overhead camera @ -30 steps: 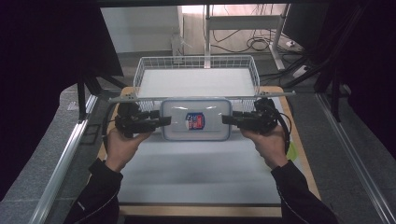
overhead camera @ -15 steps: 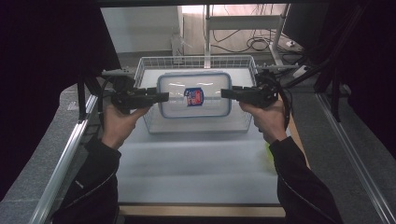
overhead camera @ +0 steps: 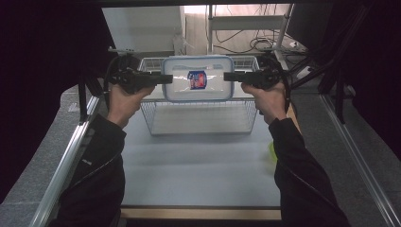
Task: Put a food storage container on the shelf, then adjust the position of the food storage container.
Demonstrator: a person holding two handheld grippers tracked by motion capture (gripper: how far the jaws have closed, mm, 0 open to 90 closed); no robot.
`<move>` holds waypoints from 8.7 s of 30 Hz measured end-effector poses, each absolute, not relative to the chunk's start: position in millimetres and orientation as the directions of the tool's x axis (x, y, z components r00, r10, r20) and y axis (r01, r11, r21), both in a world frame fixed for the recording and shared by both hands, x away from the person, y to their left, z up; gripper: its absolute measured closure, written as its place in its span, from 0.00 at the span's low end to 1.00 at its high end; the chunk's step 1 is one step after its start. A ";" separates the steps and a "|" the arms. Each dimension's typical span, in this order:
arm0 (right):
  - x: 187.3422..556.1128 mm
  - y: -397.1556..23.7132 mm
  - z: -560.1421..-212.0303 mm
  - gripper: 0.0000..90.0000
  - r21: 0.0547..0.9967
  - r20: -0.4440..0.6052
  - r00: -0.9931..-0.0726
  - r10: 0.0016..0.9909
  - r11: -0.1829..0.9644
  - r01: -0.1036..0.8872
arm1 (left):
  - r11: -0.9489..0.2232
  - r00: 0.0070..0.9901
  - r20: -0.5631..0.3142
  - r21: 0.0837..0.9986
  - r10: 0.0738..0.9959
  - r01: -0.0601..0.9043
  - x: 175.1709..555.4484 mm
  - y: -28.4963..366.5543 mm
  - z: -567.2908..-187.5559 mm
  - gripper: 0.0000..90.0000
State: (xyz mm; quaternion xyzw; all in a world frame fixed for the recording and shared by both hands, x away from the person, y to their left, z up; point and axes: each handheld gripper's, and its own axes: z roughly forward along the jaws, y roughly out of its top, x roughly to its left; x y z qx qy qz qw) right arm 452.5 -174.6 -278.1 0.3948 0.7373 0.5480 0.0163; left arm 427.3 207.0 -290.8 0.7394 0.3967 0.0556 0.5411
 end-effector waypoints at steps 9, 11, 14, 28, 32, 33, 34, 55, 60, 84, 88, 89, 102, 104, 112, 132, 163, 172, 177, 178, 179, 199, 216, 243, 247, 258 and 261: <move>476.0 -174.3 -286.1 0.58 0.804 0.442 -0.665 0.602 0.064 0.592 | -0.074 0.660 -0.370 0.837 0.654 0.543 446.8 207.2 -294.7 0.54; 477.8 -174.2 -286.7 0.58 0.802 0.444 -0.663 0.603 0.062 0.594 | -0.067 0.654 -0.377 0.834 0.655 0.548 449.5 206.5 -296.4 0.53; 483.3 -174.3 -289.4 0.58 0.795 0.454 -0.654 0.606 0.056 0.604 | -0.061 0.649 -0.384 0.831 0.657 0.553 453.1 206.3 -299.9 0.53; 490.8 -175.2 -298.0 0.57 0.800 0.465 -0.652 0.598 0.030 0.599 | -0.090 0.674 -0.305 0.871 0.673 0.484 450.5 204.0 -312.1 0.51; 488.7 -173.0 -299.3 0.56 0.816 0.442 -0.664 0.602 0.037 0.577 | -0.099 0.674 -0.264 0.888 0.690 0.449 447.7 203.7 -314.2 0.49; 488.1 -172.1 -299.3 0.56 0.822 0.426 -0.670 0.609 0.051 0.568 | -0.127 0.663 -0.218 0.894 0.716 0.430 445.9 201.6 -314.5 0.48; 487.3 -170.9 -299.2 0.55 0.824 0.413 -0.671 0.615 0.060 0.563 | -0.127 0.663 -0.218 0.894 0.716 0.430 445.9 201.6 -314.5 0.52; 492.0 -161.3 -299.4 0.44 0.854 0.278 -0.623 0.731 0.109 0.509 | -0.133 0.633 -0.194 0.893 0.750 0.430 448.3 195.3 -319.3 0.59; 487.8 -159.2 -303.0 0.48 0.864 0.248 -0.642 0.725 0.134 0.485 | -0.139 0.654 -0.179 0.904 0.735 0.404 444.6 195.5 -317.6 0.60; 459.8 -158.3 -334.3 0.91 0.875 0.111 -0.650 0.752 0.236 0.422 | -0.165 0.608 -0.157 0.883 0.778 0.439 440.1 190.9 -353.2 0.88; 466.4 -155.2 -336.8 0.90 0.874 0.116 -0.629 0.769 0.221 0.432 | -0.165 0.591 -0.150 0.881 0.793 0.444 444.5 187.6 -352.5 0.88; 466.4 -155.2 -336.8 0.90 0.874 0.116 -0.629 0.769 0.221 0.432 | -0.164 0.590 -0.149 0.881 0.794 0.444 444.8 187.3 -352.3 0.88; 453.3 -156.1 -339.7 0.73 0.894 0.107 -0.664 0.740 0.221 0.390 | -0.215 0.632 -0.078 0.902 0.771 0.375 422.2 182.9 -356.6 0.69; 446.0 -155.0 -341.6 0.64 0.900 0.091 -0.676 0.731 0.231 0.371 | -0.239 0.644 -0.049 0.905 0.764 0.352 414.0 180.7 -357.4 0.61; 429.2 -156.2 -347.5 0.49 0.908 0.052 -0.706 0.706 0.261 0.329 | -0.300 0.660 0.031 0.906 0.750 0.298 391.1 171.2 -362.1 0.39; 391.2 -164.6 -370.4 0.26 0.901 -0.005 -0.746 0.666 0.327 0.286 | -0.372 0.719 0.046 0.877 0.693 0.303 350.9 158.0 -399.4 0.13; 333.9 -174.6 -418.0 0.09 0.862 -0.027 -0.791 0.611 0.415 0.291 | -0.463 0.797 0.058 0.838 0.601 0.289 293.4 159.0 -462.1 0.04; 315.9 -181.8 -434.4 0.07 0.858 -0.026 -0.795 0.606 0.421 0.293 | -0.463 0.803 0.050 0.838 0.593 0.290 279.1 158.4 -479.1 0.05; 308.9 -184.5 -441.8 0.05 0.855 -0.015 -0.800 0.600 0.423 0.301 | -0.470 0.799 0.067 0.837 0.597 0.281 270.6 155.9 -488.3 0.06; 308.0 -184.8 -443.6 0.05 0.853 -0.015 -0.801 0.599 0.426 0.302 | -0.470 0.801 0.063 0.836 0.596 0.283 268.8 155.8 -489.7 0.06; 307.1 -185.0 -445.5 0.04 0.850 -0.014 -0.802 0.597 0.430 0.306 | -0.469 0.800 0.065 0.837 0.597 0.282 266.7 155.5 -491.3 0.06; 289.9 -190.2 -478.7 0.02 0.801 -0.030 -0.804 0.594 0.495 0.337 | -0.467 0.787 0.032 0.819 0.616 0.333 247.1 166.7 -509.9 0.05; 303.9 -216.1 -468.6 0.02 0.797 -0.012 -0.715 0.699 0.438 0.415 | -0.473 0.783 0.036 0.814 0.621 0.338 249.0 169.8 -511.6 0.05; 324.0 -312.2 -435.2 0.94 0.802 -0.092 -0.447 0.890 0.332 0.497 | -0.479 0.793 0.074 0.829 0.604 0.288 245.8 168.8 -509.1 0.07; 326.8 -329.4 -433.2 1.00 0.807 -0.092 -0.398 0.913 0.302 0.507 | -0.485 0.794 0.078 0.826 0.603 0.287 245.8 167.9 -510.0 0.07; 338.2 -365.2 -451.7 1.00 0.779 -0.083 -0.289 0.954 0.243 0.578 | -0.492 0.793 0.078 0.819 0.604 0.295 246.7 167.3 -511.5 0.07; 341.3 -369.4 -459.2 1.00 0.768 -0.080 -0.287 0.955 0.242 0.593 | -0.501 0.795 0.078 0.812 0.602 0.299 247.2 166.6 -513.0 0.07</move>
